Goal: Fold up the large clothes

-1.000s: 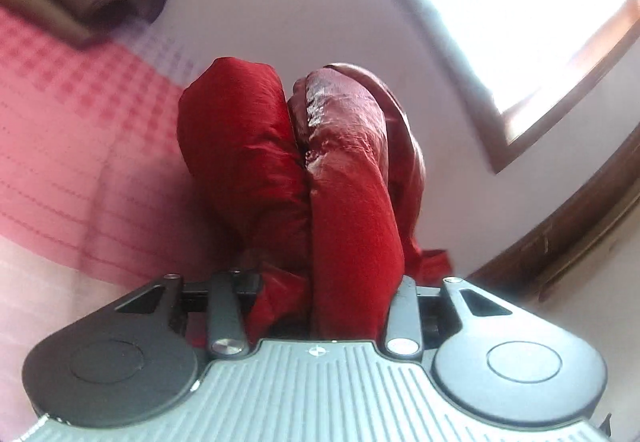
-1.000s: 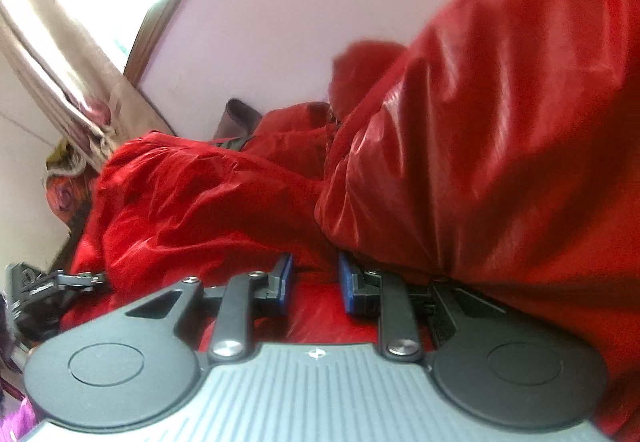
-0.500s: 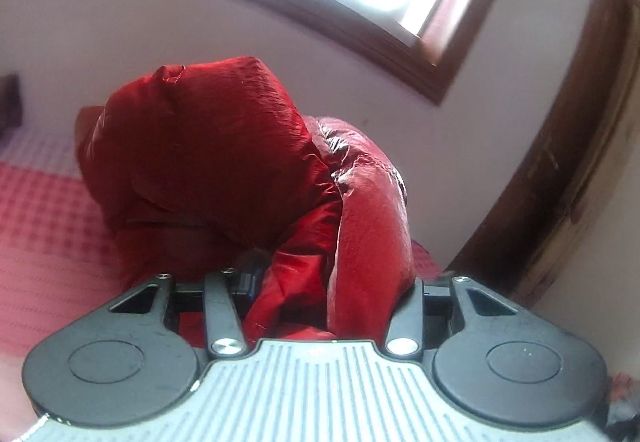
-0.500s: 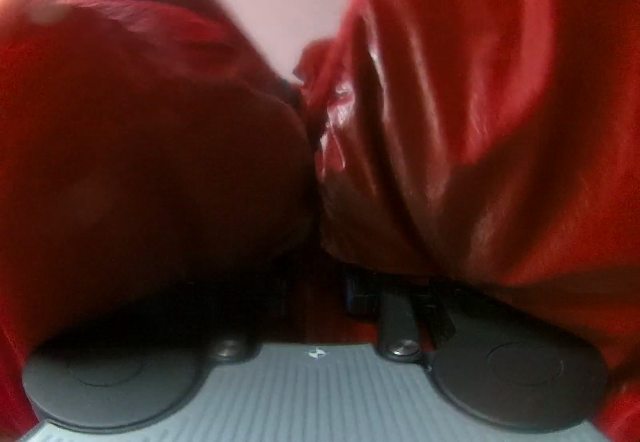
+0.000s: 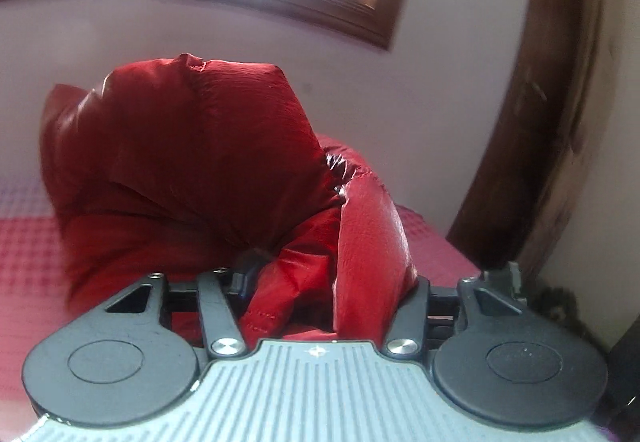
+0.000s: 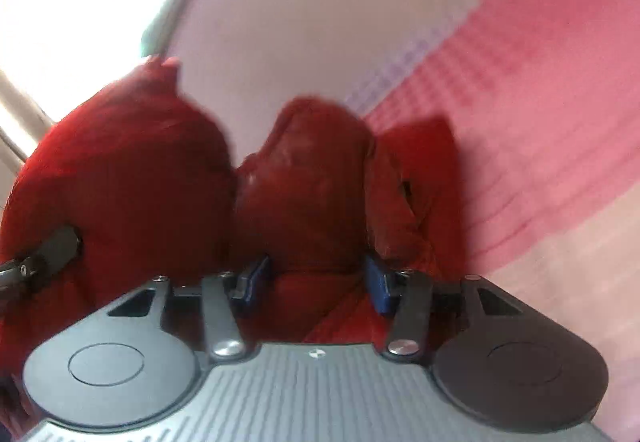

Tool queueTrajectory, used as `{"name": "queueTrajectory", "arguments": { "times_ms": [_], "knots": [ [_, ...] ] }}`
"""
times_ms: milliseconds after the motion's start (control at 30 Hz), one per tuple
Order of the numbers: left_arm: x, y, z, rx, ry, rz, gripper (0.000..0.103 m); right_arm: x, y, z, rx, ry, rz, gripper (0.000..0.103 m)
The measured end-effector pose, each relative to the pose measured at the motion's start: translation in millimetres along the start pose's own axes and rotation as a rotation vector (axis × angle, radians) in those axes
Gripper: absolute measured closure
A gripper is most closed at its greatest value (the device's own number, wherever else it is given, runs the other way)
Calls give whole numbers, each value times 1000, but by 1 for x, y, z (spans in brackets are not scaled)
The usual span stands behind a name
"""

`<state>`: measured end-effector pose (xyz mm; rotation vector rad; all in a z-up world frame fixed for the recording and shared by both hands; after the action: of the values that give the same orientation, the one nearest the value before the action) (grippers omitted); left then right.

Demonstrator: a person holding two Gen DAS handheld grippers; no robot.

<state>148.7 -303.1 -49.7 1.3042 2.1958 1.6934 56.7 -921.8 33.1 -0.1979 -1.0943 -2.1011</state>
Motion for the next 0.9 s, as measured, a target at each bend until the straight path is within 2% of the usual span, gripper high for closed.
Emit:
{"name": "queueTrajectory", "arguments": {
  "times_ms": [100,200,233,267,300,333,400,500,600,667,700,733,767,833,900],
  "knots": [
    [-25,-15,-9,-28,-26,13,38,1,-5,-11,-75,67,-17,54],
    [-42,-34,-16,-137,4,20,29,17,-4,-32,-171,142,-24,55],
    [-45,-39,-19,-164,12,19,27,27,2,-37,-179,143,-36,54],
    [-47,-44,-22,-194,23,16,24,43,8,-43,-161,119,-57,54],
    [-50,-48,-24,-221,33,12,20,59,15,-45,-127,83,-83,47],
    [-52,-52,-26,-237,37,8,18,79,24,-45,-88,44,-122,35],
    [-59,-56,-29,-257,43,3,16,115,47,-30,11,7,-209,33],
    [-68,-62,-35,-301,54,-9,15,138,81,36,243,60,-248,33],
    [-73,-71,-41,-363,73,-18,15,112,105,102,447,102,-162,34],
    [-75,-77,-43,-391,81,-27,14,78,112,135,589,72,-63,36],
    [-75,-80,-43,-403,86,-31,14,62,112,145,649,48,-10,44],
    [-76,-82,-44,-417,91,-36,14,43,110,151,704,18,57,53],
    [-77,-82,-45,-428,97,-40,14,25,106,152,753,-30,127,56],
    [-74,-83,-45,-428,92,-47,14,7,91,144,870,-170,227,69],
    [-63,-86,-44,-418,87,-58,15,5,83,132,958,-269,276,70]
  ]
}}
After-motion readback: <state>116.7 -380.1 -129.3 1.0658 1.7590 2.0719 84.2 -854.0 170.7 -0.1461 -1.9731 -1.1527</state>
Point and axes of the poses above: each gripper's, at about its wrist camera, not at the fingertips, and x roughly against the way its jaws point, z to its left, y to its top, the point moved 6 cm from there along -x, roughly the way its jaws point, and after that the axes turned 12 degrees about x, right-handed, at the moved point
